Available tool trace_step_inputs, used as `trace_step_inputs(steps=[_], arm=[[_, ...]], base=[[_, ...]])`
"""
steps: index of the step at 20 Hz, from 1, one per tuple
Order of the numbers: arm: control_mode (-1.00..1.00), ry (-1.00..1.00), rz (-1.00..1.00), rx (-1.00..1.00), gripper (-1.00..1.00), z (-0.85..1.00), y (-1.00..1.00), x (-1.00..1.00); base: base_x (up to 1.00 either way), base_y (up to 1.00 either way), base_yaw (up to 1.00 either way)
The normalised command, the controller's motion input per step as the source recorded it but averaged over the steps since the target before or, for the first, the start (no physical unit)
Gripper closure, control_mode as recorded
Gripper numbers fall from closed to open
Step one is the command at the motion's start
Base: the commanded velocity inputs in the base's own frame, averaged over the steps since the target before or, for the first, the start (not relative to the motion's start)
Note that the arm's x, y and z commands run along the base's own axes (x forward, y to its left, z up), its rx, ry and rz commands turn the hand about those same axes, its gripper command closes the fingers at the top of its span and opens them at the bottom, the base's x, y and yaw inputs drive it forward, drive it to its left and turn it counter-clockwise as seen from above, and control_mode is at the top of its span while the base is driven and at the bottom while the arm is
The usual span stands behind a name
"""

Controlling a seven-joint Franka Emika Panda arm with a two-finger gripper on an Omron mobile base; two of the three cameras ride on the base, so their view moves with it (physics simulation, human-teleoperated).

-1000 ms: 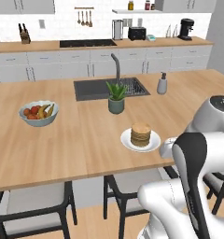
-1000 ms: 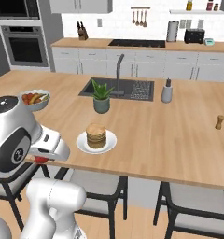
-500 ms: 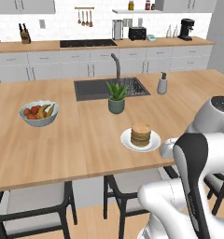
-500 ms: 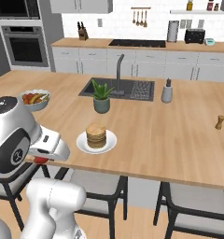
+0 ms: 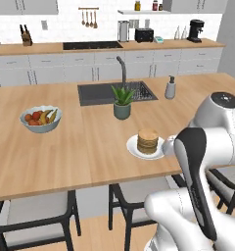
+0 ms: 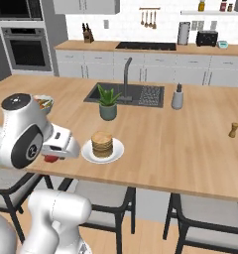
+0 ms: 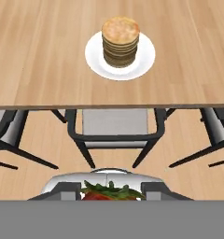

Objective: Take the strawberry from the fridge and place it on top of the pancake, located on the dining counter.

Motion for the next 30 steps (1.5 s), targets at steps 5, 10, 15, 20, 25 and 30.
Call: trace_step_inputs(steps=[5,10,15,20,25,30], arm=[[-1.00,0.00,0.06,0.00,1.00,0.11,-0.01,1.00],[-1.00,0.10,0.00,0.00,1.00,-0.02,-0.16,1.00],[-1.00,0.06,0.00,0.00,1.00,-0.04,-0.11,1.00],[-1.00,0.00,-0.02,0.00,1.00,-0.38,-0.16,1.00],[-1.00,0.00,0.00,0.00,1.00,-0.38,-0.19,1.00],[-1.00,0.03,0.01,0.03,1.00,-0.30,0.00,0.60]], base=[[0.00,0.00,0.00],[0.00,0.00,0.00],[0.00,0.00,0.00],[0.00,0.00,0.00],[0.00,0.00,0.00],[0.00,0.00,0.00]])
